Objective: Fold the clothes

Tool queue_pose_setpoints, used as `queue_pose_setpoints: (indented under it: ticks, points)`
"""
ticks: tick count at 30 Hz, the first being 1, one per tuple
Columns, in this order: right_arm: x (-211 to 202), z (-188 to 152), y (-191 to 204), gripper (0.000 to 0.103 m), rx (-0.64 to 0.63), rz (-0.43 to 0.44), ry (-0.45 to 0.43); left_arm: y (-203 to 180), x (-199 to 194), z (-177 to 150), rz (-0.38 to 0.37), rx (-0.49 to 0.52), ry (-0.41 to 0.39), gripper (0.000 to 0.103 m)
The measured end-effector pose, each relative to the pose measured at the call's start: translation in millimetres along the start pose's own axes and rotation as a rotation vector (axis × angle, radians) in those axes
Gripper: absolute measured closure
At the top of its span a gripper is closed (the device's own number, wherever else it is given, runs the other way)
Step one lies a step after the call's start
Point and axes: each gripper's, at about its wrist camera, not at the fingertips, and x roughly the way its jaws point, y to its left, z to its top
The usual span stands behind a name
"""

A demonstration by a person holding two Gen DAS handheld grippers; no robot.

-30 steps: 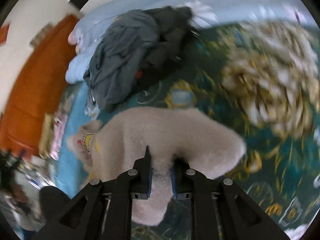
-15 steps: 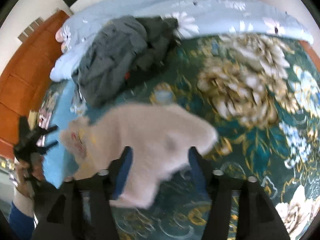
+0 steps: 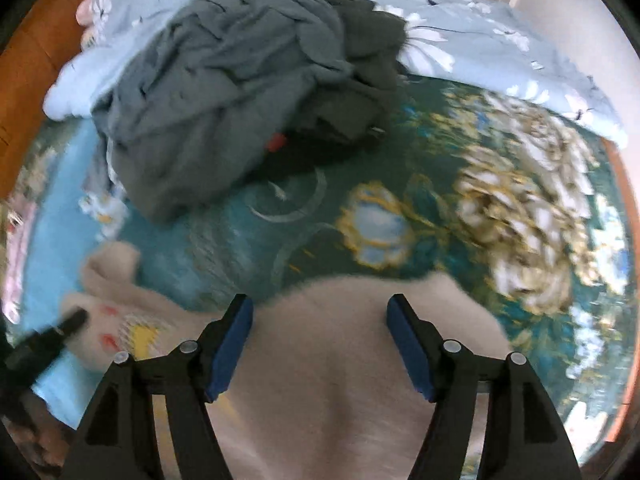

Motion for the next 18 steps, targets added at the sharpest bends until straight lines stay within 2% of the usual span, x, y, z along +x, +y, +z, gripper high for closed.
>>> queue_pose_setpoints:
  ticks: [2,4,6,7,9,12,15,16,18]
  points:
    - [-14,-17,-20,0.036,0.003,0.006,-0.001,-6,-6,-7,-0.033,0.032,-0.006,0.083]
    - [-28,-37,-41,0.043,0.019,-0.017,0.009,-12,-14,-16,-0.072,0.061,-0.008,0.085]
    - [-42,-59,-66,0.063,0.063,-0.072,0.035,-17,-23,-26,-0.104,0.079,-0.006,0.087]
    - [-47,-71,-80,0.065,0.087,-0.097,0.044,-20,-26,-30,-0.118,0.091,-0.008,0.088]
    - [-51,-95,-105,0.064,0.147,-0.129,0.094,-26,-33,-38,-0.143,0.118,-0.015,0.088]
    - [-60,-119,-131,0.064,0.255,-0.076,0.093,-33,-35,-45,-0.147,0.147,-0.018,0.091]
    - [-71,-114,-127,0.062,0.3,-0.012,0.022,-34,-37,-49,-0.161,0.153,-0.027,0.093]
    - [-72,-108,-120,0.058,0.311,0.025,0.002,-34,-39,-51,-0.171,0.156,-0.034,0.093]
    - [-73,-94,-104,0.038,0.328,0.076,-0.032,-38,-45,-57,-0.187,0.178,-0.051,0.093]
